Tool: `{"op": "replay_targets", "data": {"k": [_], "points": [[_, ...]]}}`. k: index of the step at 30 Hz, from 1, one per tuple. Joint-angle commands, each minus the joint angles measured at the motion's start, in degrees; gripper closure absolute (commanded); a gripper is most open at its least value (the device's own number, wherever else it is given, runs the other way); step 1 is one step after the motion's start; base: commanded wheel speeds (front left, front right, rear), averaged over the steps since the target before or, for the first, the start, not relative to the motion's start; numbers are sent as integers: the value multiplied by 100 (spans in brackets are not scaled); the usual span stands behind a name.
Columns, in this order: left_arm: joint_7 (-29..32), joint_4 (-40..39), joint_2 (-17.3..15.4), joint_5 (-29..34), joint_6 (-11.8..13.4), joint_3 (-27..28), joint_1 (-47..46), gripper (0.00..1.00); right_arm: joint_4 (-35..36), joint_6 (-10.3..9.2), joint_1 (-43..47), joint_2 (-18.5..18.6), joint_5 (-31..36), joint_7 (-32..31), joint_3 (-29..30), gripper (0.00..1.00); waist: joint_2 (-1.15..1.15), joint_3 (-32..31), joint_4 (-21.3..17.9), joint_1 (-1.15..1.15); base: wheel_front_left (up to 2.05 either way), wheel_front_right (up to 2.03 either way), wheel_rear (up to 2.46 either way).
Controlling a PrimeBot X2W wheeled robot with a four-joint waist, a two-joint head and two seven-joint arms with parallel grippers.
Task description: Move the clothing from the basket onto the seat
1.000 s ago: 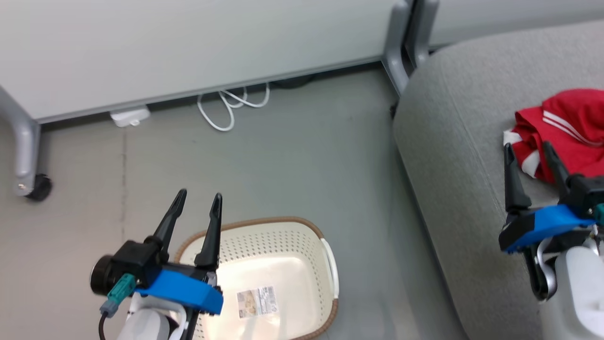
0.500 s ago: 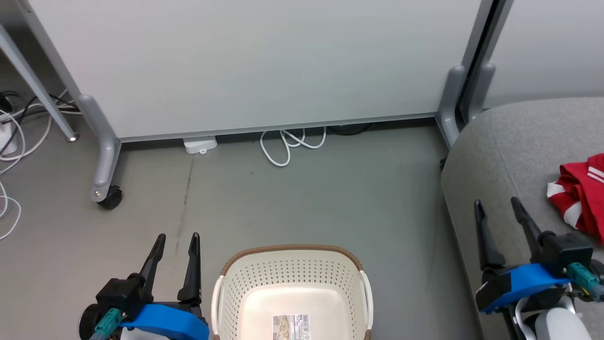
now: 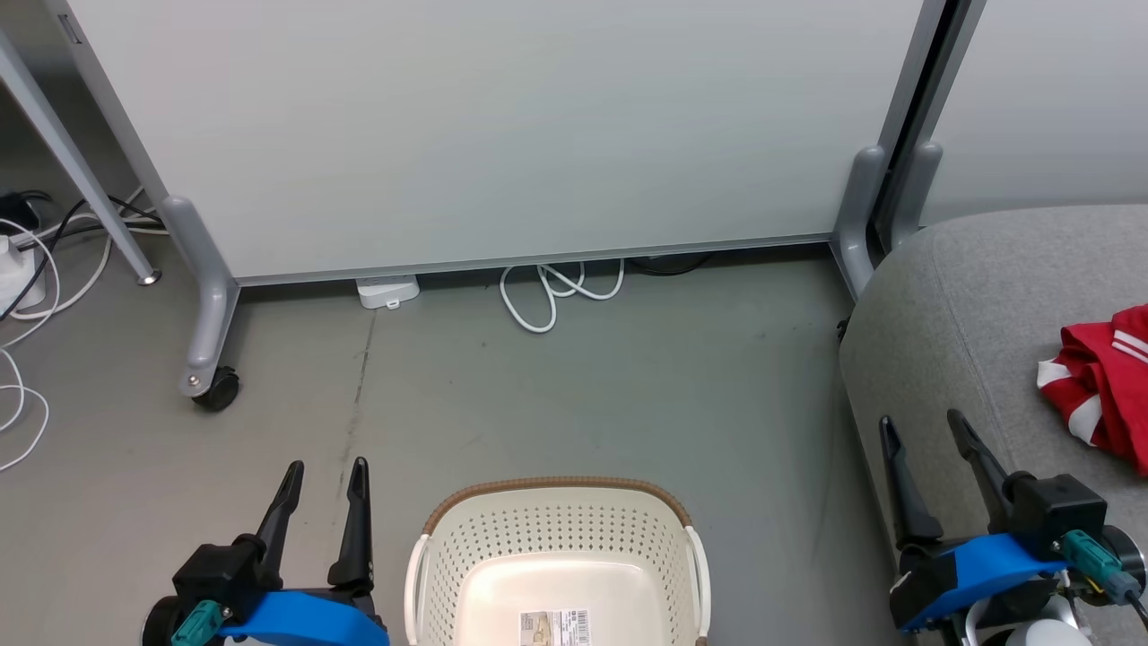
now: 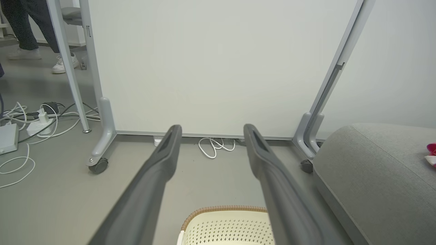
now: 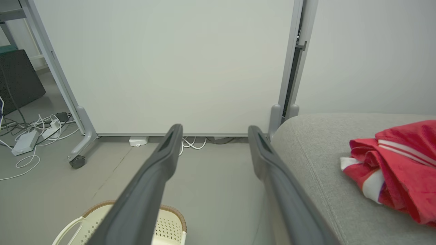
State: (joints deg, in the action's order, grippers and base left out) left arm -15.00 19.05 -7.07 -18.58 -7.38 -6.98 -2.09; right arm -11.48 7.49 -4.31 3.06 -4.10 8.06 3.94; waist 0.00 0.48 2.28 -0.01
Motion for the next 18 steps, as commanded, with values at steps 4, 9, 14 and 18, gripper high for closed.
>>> {"op": "replay_targets", "data": {"k": [4, 9, 14, 18], "points": [[-26, -7, 8, 49, -18, 3, -3, 0, 30, 1, 125, -23, -46, -25, -18, 0, 0, 5, -21, 1, 0, 0, 0], [-26, -8, 13, 61, -17, -24, -39, 0, 4, 1, 150, -22, -98, 7, -34, 0, 0, 25, -20, 1, 0, 0, 0], [16, 52, 24, 27, 0, -44, 20, 100, -90, 0, 92, -11, -123, -1, -32, 100, 0, 39, -13, 1, 0, 0, 0], [35, 272, 59, 33, 0, -78, 201, 100, -331, 0, 169, -23, -112, -1, -37, 100, 0, 39, -14, 1, 0, 0, 0]]}}
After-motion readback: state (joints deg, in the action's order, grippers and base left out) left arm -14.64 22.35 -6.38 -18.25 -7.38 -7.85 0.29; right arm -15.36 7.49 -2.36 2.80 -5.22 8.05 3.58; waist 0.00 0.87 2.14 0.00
